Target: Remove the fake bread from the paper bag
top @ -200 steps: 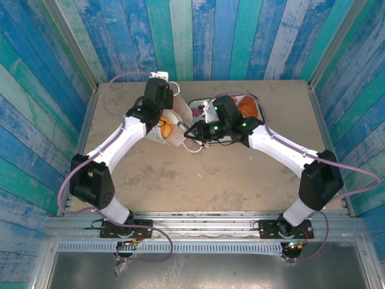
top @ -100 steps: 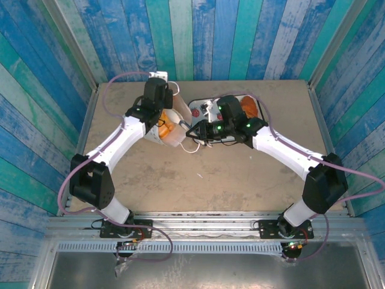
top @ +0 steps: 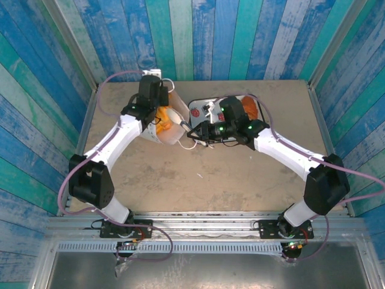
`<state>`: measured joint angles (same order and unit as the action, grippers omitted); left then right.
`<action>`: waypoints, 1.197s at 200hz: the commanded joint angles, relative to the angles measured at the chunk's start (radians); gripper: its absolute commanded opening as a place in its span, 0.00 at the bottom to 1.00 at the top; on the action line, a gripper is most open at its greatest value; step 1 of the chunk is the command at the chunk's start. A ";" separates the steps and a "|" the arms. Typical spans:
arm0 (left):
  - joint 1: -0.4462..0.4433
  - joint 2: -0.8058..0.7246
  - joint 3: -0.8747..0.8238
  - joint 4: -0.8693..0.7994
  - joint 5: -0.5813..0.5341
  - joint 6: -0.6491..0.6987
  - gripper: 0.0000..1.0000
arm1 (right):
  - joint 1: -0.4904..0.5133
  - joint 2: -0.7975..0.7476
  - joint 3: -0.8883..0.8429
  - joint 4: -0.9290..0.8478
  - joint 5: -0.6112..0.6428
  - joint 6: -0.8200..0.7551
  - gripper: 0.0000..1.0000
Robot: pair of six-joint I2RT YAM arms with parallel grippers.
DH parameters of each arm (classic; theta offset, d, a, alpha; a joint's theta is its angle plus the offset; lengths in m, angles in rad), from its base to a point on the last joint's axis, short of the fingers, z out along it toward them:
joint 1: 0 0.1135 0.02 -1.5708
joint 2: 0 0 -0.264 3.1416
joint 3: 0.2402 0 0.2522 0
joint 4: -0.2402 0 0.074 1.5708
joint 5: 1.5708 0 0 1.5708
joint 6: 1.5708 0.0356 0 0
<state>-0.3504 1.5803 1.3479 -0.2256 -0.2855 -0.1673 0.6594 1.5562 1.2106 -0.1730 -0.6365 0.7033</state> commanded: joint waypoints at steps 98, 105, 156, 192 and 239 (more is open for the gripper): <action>0.030 -0.039 0.054 -0.015 0.037 -0.062 0.00 | -0.036 -0.148 -0.017 -0.029 -0.003 -0.040 0.11; 0.031 -0.039 0.052 -0.015 0.033 -0.061 0.00 | -0.044 -0.163 -0.026 -0.032 -0.003 -0.039 0.11; 0.034 -0.043 0.046 -0.026 0.012 -0.059 0.00 | -0.166 -0.329 -0.128 -0.117 0.009 -0.044 0.11; 0.034 -0.048 0.033 -0.011 0.038 -0.060 0.00 | -0.321 -0.449 -0.230 -0.170 0.002 -0.050 0.11; 0.034 -0.055 0.019 -0.008 0.053 -0.059 0.00 | -0.563 -0.493 -0.384 -0.188 -0.077 -0.082 0.12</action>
<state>-0.3195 1.5803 1.3777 -0.2646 -0.2440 -0.2108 0.1890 1.0737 0.8856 -0.3519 -0.6411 0.6567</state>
